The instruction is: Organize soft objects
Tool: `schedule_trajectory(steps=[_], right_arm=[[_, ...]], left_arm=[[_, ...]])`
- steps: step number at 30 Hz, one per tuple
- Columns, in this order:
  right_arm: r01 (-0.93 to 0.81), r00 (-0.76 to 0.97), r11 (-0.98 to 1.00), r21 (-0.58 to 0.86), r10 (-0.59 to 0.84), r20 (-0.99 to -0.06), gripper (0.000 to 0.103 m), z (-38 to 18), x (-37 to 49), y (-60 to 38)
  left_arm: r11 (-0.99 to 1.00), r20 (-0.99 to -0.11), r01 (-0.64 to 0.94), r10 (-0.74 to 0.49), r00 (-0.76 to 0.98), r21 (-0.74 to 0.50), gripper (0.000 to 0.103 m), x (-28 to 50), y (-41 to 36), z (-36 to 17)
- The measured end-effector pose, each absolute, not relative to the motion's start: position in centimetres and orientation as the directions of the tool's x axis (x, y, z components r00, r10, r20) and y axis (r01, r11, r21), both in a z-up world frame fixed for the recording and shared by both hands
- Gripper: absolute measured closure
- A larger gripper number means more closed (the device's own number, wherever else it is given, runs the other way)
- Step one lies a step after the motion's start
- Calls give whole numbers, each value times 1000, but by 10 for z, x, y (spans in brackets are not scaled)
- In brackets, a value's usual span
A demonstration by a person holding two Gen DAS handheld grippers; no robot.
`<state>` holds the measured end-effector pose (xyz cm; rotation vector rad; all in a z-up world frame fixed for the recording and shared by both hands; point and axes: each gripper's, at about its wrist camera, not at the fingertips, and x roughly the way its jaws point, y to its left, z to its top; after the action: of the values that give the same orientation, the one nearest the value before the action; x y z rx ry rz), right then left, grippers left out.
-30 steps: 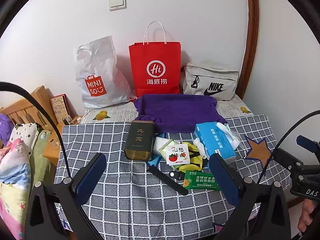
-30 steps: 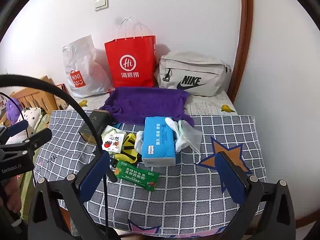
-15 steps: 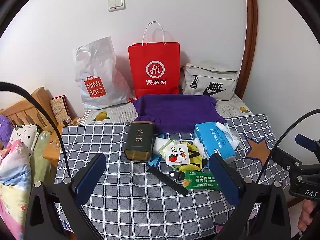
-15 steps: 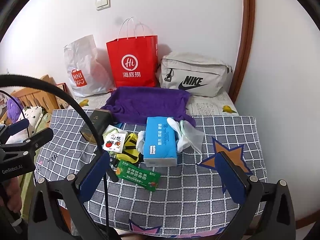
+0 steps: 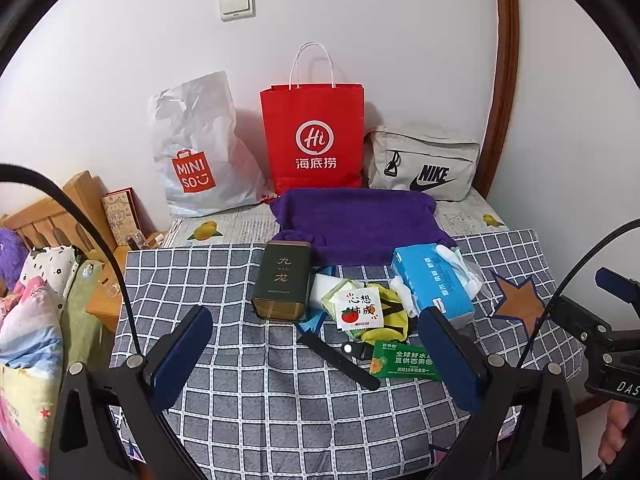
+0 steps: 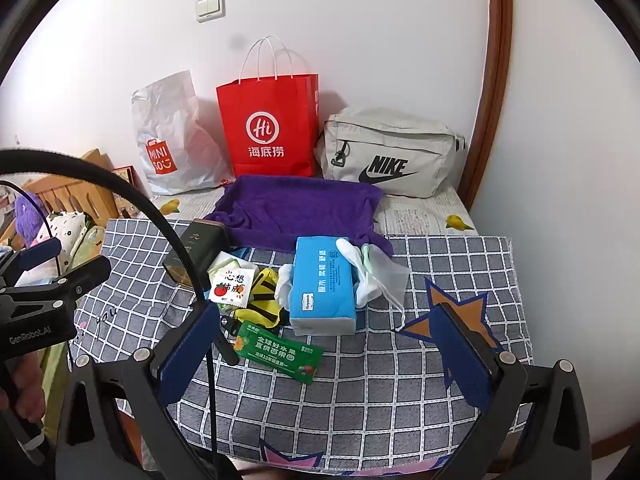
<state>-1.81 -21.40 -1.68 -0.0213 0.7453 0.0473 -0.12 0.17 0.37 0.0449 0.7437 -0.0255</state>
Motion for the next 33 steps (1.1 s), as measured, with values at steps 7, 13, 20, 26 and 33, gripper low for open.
schedule_trajectory(steps=[7, 13, 20, 26, 33], right_arm=[[-51, 735, 999, 1, 38, -677, 0, -17, -19, -214], [-49, 738, 999, 4, 39, -674, 0, -15, -17, -216], [-52, 737, 999, 0, 39, -675, 0, -16, -18, -213], [-53, 739, 999, 0, 39, -673, 0, -17, -19, -213], [-53, 739, 999, 1, 40, -673, 0, -17, -18, -213]], left_arm=[[999, -674, 44, -11, 738, 32, 0, -1, 5, 4], [999, -674, 42, -8, 739, 34, 0, -1, 5, 5], [999, -675, 41, -7, 738, 35, 0, 0, 7, 6], [999, -676, 41, -9, 737, 32, 0, 1, 11, 6], [999, -677, 39, -5, 736, 35, 0, 2, 11, 4]])
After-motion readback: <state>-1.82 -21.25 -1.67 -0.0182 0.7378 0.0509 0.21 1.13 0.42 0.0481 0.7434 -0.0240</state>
